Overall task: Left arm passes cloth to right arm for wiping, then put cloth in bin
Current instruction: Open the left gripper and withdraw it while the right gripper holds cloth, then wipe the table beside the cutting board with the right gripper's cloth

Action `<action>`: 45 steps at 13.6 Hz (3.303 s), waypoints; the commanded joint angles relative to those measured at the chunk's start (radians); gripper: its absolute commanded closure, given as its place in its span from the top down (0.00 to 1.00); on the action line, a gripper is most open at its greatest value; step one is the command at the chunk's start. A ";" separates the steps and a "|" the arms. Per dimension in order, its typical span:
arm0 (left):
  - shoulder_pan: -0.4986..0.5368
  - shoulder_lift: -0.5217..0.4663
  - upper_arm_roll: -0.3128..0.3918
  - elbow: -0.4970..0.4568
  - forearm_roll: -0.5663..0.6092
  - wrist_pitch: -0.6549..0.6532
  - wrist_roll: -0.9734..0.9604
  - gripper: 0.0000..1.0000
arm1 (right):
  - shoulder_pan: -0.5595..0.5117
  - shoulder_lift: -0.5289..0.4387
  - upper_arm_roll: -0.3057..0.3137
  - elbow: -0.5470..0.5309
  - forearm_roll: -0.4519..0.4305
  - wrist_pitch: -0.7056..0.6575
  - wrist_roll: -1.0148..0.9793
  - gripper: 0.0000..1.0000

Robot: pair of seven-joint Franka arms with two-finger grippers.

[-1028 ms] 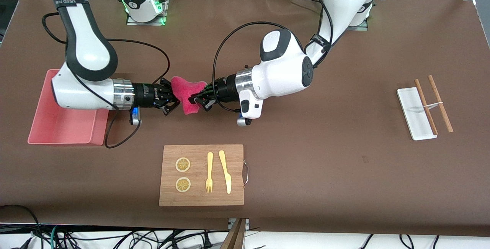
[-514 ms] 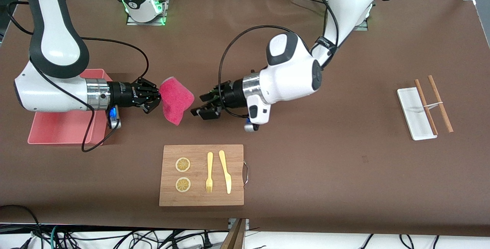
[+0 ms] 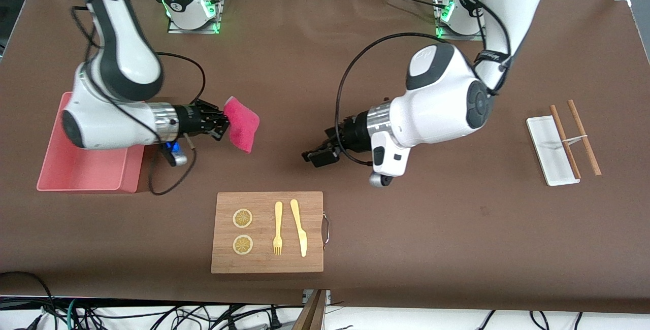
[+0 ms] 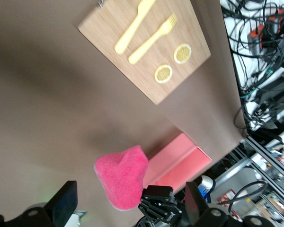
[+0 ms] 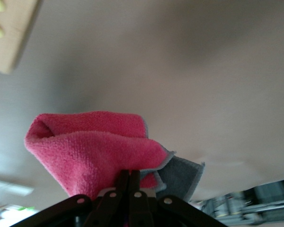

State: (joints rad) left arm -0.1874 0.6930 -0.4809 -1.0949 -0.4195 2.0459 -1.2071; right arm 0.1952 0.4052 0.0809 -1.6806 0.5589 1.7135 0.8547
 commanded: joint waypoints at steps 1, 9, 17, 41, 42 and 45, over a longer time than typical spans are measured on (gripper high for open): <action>0.080 -0.070 -0.001 -0.059 0.051 -0.097 0.058 1.00 | 0.058 0.053 -0.003 0.018 -0.123 0.006 -0.019 0.00; 0.252 -0.228 0.002 -0.062 0.269 -0.617 0.242 1.00 | 0.148 0.185 -0.003 0.018 -0.295 0.156 -0.020 0.00; 0.569 -0.577 -0.001 -0.478 0.401 -0.643 0.852 1.00 | 0.113 0.259 -0.015 0.009 -0.476 0.212 -0.106 0.00; 0.118 -0.653 0.502 -0.620 0.490 -0.438 1.041 1.00 | 0.256 0.256 -0.260 0.068 -0.556 0.167 -0.303 0.00; 0.120 -0.650 0.501 -0.617 0.490 -0.438 1.041 1.00 | 0.283 0.257 -0.260 0.067 -0.548 0.190 -0.251 0.00; 0.118 -0.642 0.501 -0.617 0.493 -0.434 1.041 1.00 | 0.355 0.280 -0.260 0.068 -0.490 0.230 -0.125 0.00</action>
State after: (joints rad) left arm -0.0494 0.0487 0.0022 -1.7227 0.0414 1.6140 -0.1864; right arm 0.5159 0.6713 -0.1711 -1.6187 0.0301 1.9144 0.6632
